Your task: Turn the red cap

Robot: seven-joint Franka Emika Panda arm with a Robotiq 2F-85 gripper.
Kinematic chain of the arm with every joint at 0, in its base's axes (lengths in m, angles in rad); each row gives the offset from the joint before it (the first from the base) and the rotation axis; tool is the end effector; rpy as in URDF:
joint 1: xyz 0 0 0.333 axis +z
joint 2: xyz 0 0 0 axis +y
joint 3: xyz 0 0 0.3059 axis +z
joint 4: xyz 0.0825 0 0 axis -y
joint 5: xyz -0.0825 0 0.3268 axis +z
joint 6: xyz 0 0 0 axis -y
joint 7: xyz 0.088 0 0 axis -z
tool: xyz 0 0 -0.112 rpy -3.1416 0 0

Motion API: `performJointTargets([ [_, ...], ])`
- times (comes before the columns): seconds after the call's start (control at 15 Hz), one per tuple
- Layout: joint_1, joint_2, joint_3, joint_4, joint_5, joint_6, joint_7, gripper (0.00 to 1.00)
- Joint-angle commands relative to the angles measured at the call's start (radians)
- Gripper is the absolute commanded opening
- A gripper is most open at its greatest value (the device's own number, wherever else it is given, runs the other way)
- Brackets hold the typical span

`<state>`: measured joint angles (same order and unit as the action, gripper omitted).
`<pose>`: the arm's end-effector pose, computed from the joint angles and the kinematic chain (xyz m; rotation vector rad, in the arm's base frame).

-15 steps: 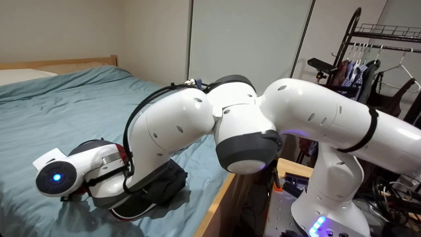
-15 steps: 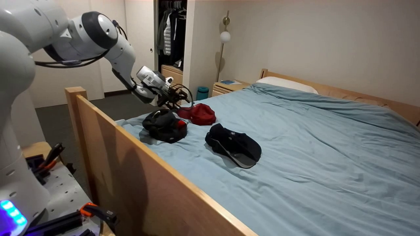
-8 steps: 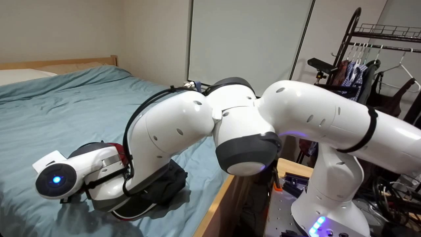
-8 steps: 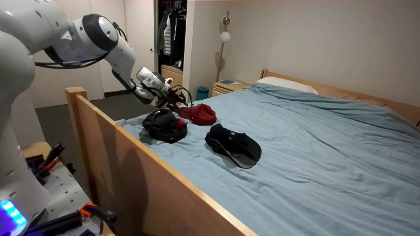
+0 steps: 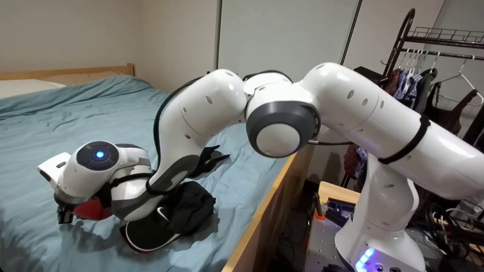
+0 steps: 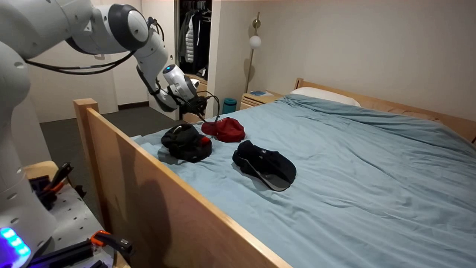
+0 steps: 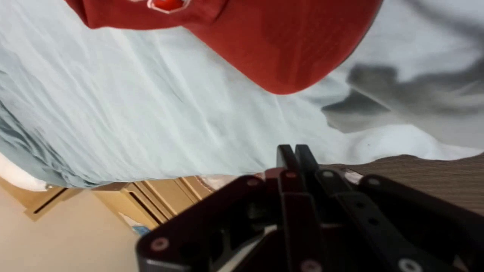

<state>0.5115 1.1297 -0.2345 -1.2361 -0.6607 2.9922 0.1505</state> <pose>0.6642 0.2976 0.1663 2.3716 1.2299 0.9160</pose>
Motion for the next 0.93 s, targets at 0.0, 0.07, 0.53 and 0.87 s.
performJointTargets([
  [0.0, -0.15, -0.123, 0.245, -0.159, 0.041, -0.073, -0.268, 0.29],
  [0.07, -0.169, -0.133, 0.277, -0.169, 0.07, -0.14, -0.309, 0.29],
  [0.53, -0.044, -0.096, 0.114, -0.047, 0.054, -0.389, -0.176, 0.73],
  [0.87, -0.011, -0.042, 0.1, 0.007, 0.067, -0.387, -0.076, 0.99],
])
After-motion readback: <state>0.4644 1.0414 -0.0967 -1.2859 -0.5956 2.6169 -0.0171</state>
